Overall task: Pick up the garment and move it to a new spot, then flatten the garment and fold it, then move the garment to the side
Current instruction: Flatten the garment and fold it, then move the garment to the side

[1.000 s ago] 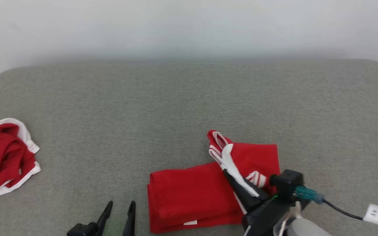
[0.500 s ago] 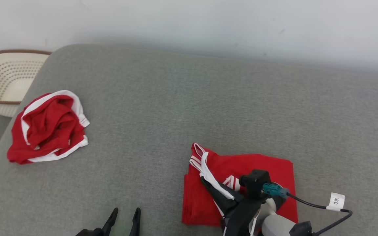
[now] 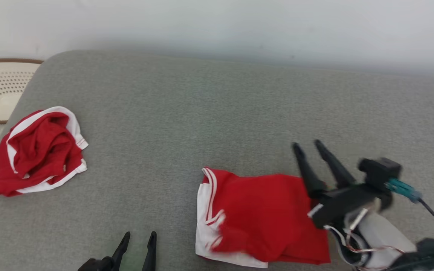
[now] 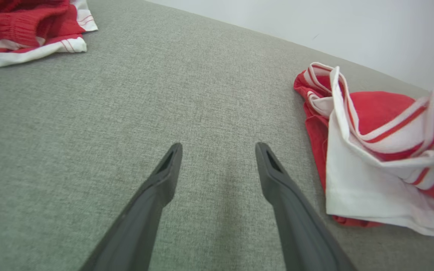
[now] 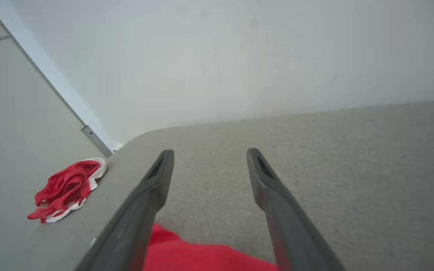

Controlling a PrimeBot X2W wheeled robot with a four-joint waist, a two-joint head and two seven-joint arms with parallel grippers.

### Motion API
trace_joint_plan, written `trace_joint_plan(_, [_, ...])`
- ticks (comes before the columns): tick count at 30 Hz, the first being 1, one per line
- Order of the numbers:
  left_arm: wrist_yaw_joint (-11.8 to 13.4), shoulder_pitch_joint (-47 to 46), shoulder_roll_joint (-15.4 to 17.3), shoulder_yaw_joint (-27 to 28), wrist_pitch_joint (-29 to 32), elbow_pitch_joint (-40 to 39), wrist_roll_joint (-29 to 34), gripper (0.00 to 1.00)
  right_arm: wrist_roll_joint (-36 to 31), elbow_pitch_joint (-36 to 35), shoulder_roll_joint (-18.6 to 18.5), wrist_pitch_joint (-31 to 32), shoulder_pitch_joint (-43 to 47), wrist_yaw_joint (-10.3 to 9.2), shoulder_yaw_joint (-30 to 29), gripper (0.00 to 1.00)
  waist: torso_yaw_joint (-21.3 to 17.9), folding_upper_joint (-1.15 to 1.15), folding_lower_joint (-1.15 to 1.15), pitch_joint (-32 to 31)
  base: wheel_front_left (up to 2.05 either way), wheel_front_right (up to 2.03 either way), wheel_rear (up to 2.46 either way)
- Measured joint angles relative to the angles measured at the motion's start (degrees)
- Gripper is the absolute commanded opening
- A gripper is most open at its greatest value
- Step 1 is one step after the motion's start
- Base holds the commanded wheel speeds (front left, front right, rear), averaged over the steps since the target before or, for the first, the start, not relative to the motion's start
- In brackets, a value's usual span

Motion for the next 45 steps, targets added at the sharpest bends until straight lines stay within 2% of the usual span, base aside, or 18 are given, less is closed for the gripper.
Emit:
trace_joint_plan(4, [0.0, -0.2, 0.0, 0.1, 0.0, -0.2, 0.3, 1.00, -1.9, 0.9, -1.3, 0.0, 5.2, 0.00, -6.3, 1.00, -1.3, 0.00, 0.00, -0.1, 0.00, 0.00, 0.00])
trace_joint_plan(8, [-0.1, -0.2, 0.0, 0.3, 0.0, -0.4, 0.5, 1.00, -2.6, 3.0, -1.4, 0.0, 10.0, 0.00, -7.6, 1.00, -1.7, 0.00, 0.00, -0.2, 0.00, 0.00, 0.00])
trace_joint_plan(20, [-0.4, -0.2, 0.0, 0.3, 0.0, -0.1, 1.1, 1.00, -0.8, 10.9, 0.7, 0.0, 11.0, 0.00, -5.1, 1.00, -0.4, 0.00, 0.00, 0.2, 0.00, 0.00, 0.00])
trace_joint_plan(26, [-0.4, -0.2, 0.0, 0.2, 0.0, -0.1, 1.4, 1.00, 2.6, 13.4, 2.1, -0.2, 8.8, 0.00, -0.8, 1.00, 0.9, 0.00, -0.01, 0.0, 0.00, 0.00, 0.00])
trace_joint_plan(27, [-0.4, -0.2, 0.0, 0.2, 0.0, -0.1, 1.4, 1.00, 2.8, 13.6, 2.0, -0.2, 8.5, 0.00, -0.2, 0.49, 1.0, 0.00, 0.00, -0.1, 0.00, 0.00, 0.00])
trace_joint_plan(28, [-0.4, -0.2, 0.0, 0.2, 0.0, -0.1, 1.4, 1.00, 3.0, 13.9, 2.0, -0.2, 8.2, 0.00, 0.2, 0.17, 1.1, 0.00, 0.00, -0.2, 0.00, 0.00, 0.00])
trace_joint_plan(29, [-0.4, -0.2, 0.0, 0.2, 0.0, -0.1, 1.4, 1.00, 3.2, 14.2, 1.9, -0.2, 7.8, 0.00, 0.7, 0.00, 1.2, 0.00, 0.00, -0.3, 0.00, 0.00, 0.00])
trace_joint_plan(34, [-0.6, 0.0, 0.0, 0.4, 0.0, -0.3, 1.9, 1.00, 2.7, 15.1, 0.8, -0.1, 7.2, 0.01, 0.1, 0.00, 1.1, 0.00, -0.01, -1.0, 0.00, 0.00, 0.00])
trace_joint_plan(39, [-0.5, 0.1, 0.0, 0.4, 0.0, -1.2, 2.4, 1.00, -0.5, 14.9, -0.1, -0.1, 6.6, 0.01, -5.2, 0.00, 0.1, 0.00, 0.00, -1.7, 0.00, 0.00, 0.00])
trace_joint_plan(45, [-0.3, 0.4, 0.0, 0.2, 0.0, -2.2, 3.4, 1.00, -3.8, 14.8, 0.8, -0.1, 7.0, 0.01, -9.5, 0.00, -2.7, 0.00, 0.00, -2.7, 0.00, 0.00, 0.00])
